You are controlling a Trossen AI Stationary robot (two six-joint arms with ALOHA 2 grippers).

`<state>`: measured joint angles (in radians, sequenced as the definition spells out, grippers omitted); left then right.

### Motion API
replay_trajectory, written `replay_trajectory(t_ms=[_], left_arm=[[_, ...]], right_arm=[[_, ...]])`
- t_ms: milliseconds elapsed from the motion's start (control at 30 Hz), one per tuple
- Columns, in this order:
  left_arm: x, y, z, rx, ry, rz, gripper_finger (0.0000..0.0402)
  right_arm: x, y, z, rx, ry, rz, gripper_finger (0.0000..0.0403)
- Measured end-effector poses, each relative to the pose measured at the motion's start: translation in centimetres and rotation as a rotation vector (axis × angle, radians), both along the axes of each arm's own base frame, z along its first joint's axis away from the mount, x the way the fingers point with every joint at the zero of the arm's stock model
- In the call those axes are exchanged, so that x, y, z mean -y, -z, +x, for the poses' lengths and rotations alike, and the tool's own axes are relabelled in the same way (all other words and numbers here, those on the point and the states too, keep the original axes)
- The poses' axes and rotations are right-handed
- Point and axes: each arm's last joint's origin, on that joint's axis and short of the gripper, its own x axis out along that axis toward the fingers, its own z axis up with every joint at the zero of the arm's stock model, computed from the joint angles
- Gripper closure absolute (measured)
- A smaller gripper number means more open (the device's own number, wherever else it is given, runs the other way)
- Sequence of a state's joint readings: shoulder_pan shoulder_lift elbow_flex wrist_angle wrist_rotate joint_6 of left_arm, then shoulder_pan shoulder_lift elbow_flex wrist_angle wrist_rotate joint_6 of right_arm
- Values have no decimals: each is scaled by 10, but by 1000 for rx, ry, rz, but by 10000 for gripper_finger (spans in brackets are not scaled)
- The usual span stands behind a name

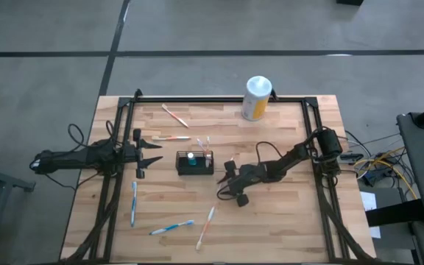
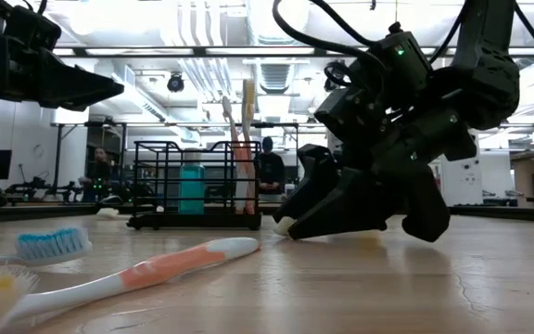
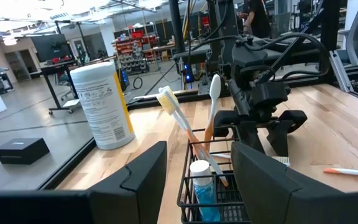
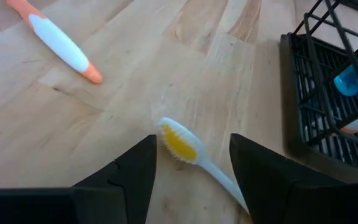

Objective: Pick & Place toothbrushing station
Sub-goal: Put the orange toothbrush into the right section of the wire organizer

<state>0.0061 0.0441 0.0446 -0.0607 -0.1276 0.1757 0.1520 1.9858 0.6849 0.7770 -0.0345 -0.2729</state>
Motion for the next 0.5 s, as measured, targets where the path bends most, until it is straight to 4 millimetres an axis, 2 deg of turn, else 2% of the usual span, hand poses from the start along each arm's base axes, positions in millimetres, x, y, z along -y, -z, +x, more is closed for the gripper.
replay_trajectory(t_ms=[500], left_arm=[[0, 0, 0, 0, 0, 0, 215]], right_arm=[[0, 1, -1, -14, -3, -1, 289]])
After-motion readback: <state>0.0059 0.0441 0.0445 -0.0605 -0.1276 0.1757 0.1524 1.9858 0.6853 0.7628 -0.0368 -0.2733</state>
